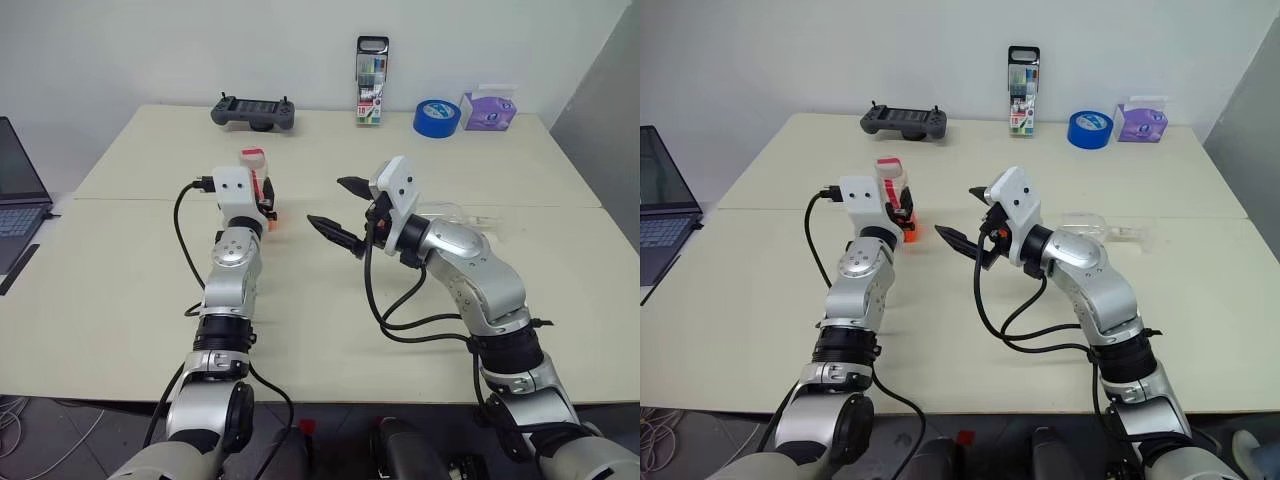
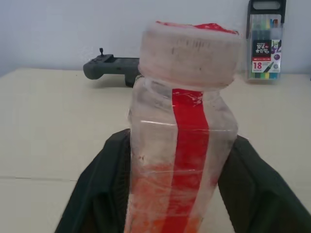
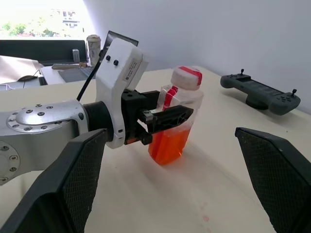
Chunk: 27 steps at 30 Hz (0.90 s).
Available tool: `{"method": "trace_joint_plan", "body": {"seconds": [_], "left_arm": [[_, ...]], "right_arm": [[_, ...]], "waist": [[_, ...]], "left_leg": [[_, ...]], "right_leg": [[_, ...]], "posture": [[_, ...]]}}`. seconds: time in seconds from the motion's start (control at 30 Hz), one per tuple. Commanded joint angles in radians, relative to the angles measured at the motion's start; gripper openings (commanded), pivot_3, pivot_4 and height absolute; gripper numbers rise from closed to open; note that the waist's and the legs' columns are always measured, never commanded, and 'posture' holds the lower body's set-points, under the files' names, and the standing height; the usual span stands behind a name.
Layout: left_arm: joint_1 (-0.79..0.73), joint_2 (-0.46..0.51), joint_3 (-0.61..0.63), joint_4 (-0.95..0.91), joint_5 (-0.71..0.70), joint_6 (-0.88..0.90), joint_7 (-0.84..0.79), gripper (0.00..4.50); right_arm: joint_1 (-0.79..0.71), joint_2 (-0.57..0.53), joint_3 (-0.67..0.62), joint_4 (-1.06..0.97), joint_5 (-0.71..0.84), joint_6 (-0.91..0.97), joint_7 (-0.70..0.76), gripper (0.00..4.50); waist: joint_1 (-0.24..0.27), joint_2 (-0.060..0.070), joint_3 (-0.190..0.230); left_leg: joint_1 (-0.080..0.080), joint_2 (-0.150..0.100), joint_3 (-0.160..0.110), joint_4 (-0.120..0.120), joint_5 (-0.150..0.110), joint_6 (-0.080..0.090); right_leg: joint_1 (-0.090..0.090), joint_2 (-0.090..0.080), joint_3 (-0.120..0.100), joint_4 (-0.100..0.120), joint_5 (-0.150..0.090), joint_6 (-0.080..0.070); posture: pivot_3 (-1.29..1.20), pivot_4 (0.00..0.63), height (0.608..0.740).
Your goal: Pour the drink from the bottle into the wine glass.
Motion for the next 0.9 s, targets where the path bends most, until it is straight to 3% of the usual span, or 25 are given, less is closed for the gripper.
{"method": "trace_joint_plan", "body": {"seconds": [0.03,0.17,0.23,0.37,0.47,0.63,0.9], "left_arm": [[-0.030,0.017,-0.001,-0.007,0.000,-0.052,-0.020,1.79],[-0.004,0.035,-0.016,-0.082,-0.064,-0.106,-0.173,1.79],[0.072,0.088,-0.075,-0.254,-0.162,-0.028,-0.394,1.79],[0.192,0.182,-0.158,-0.479,-0.272,0.108,-0.616,1.77],[0.246,0.208,-0.203,-0.602,-0.286,0.168,-0.653,1.77],[0.284,0.185,-0.233,-0.733,-0.331,0.259,-0.648,1.76],[0.311,0.185,-0.230,-0.795,-0.345,0.284,-0.646,1.76]], "right_arm": [[0.001,-0.004,-0.016,-0.064,0.019,0.004,-0.004,4.50],[0.002,-0.036,-0.063,-0.152,0.069,0.075,-0.006,4.50],[-0.008,-0.059,-0.114,-0.267,0.169,0.193,-0.011,4.50],[-0.051,-0.051,-0.154,-0.374,0.296,0.336,-0.054,4.50],[-0.078,-0.028,-0.169,-0.411,0.358,0.405,-0.104,4.50],[-0.082,-0.024,-0.147,-0.400,0.311,0.480,-0.238,4.50],[-0.012,-0.040,-0.140,-0.398,0.293,0.553,-0.323,4.50]], "waist": [[0.000,0.000,0.000],[0.000,0.000,0.000],[-0.001,0.000,0.000],[-0.005,0.000,0.000],[-0.005,0.001,0.001],[-0.004,0.001,0.001],[-0.004,0.001,0.001]], "left_leg": [[0.000,0.000,0.000,0.000,0.000,0.000],[-0.002,0.000,0.000,0.000,0.000,-0.001],[-0.004,0.000,0.000,0.000,0.001,-0.001],[-0.015,0.000,0.000,0.000,0.003,-0.006],[-0.015,0.001,-0.001,0.000,0.003,-0.005],[-0.014,0.000,-0.002,0.001,0.003,-0.002],[-0.013,0.000,-0.002,0.001,0.004,-0.002]], "right_leg": [[0.000,0.000,0.000,0.000,0.000,0.000],[-0.001,0.000,0.000,0.000,0.000,0.000],[-0.003,-0.001,0.000,0.000,0.000,0.000],[-0.014,-0.002,0.003,0.001,0.000,0.000],[-0.015,-0.002,0.003,0.003,0.000,0.000],[-0.013,-0.001,0.002,0.005,0.000,0.000],[-0.013,-0.001,0.002,0.006,0.000,0.000]], "posture": [[0.00,0.150,0.740],[0.00,0.150,0.740],[0.00,0.150,0.740],[0.00,0.150,0.740],[0.00,0.150,0.740],[0.00,0.150,0.740],[0.00,0.150,0.740]]}}
